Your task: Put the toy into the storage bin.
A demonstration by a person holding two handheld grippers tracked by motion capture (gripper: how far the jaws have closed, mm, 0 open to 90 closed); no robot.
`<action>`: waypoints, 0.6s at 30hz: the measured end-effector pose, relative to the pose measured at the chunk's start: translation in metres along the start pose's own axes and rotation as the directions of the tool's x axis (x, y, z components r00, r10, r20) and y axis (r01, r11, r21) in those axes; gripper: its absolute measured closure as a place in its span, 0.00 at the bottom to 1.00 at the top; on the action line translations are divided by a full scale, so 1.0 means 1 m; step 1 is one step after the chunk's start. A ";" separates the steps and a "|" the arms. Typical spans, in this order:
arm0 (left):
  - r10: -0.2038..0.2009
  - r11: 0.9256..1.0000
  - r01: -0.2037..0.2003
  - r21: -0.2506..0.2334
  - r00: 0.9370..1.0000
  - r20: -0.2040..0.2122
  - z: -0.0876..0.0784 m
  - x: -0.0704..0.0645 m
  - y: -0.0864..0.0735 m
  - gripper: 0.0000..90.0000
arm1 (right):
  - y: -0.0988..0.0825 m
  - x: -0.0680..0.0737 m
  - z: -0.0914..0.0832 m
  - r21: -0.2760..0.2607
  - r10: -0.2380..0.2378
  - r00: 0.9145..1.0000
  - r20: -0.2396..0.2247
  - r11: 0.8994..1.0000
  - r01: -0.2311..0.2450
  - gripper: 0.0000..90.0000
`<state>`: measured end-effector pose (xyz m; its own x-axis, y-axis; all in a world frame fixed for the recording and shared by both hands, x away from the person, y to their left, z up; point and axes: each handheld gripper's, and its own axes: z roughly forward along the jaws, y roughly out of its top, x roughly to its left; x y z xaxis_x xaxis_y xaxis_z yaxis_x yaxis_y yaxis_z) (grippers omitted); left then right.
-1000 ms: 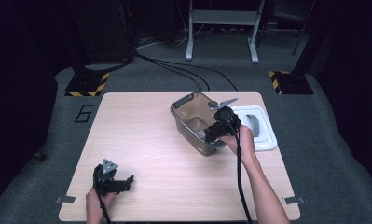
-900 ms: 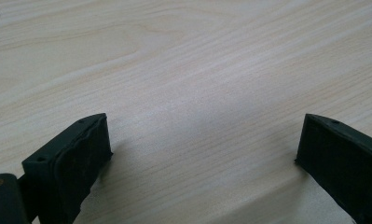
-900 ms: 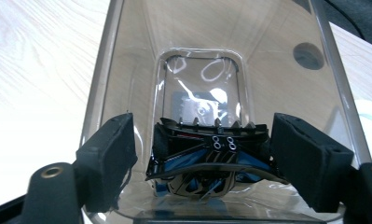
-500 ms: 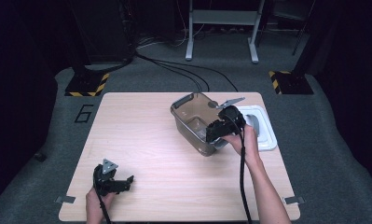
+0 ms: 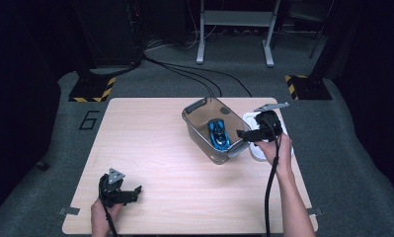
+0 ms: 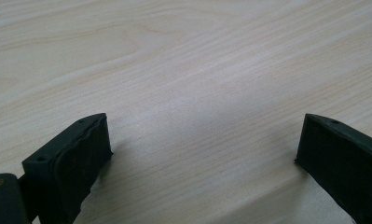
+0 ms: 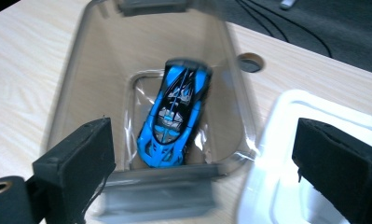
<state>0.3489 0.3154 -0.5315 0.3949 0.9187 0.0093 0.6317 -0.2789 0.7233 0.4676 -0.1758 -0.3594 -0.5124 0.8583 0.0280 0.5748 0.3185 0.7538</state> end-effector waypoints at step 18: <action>0.000 1.000 0.000 0.000 1.000 0.001 0.000 0.000 0.000 0.03 | -0.037 -0.069 0.016 0.048 0.138 0.984 0.112 0.988 -0.144 0.07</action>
<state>0.3490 0.3156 -0.5316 0.3956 0.9184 0.0086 0.6320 -0.2790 0.7230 0.4918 -0.2400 -0.3994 -0.3540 0.9335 0.0580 0.6722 0.2108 0.7097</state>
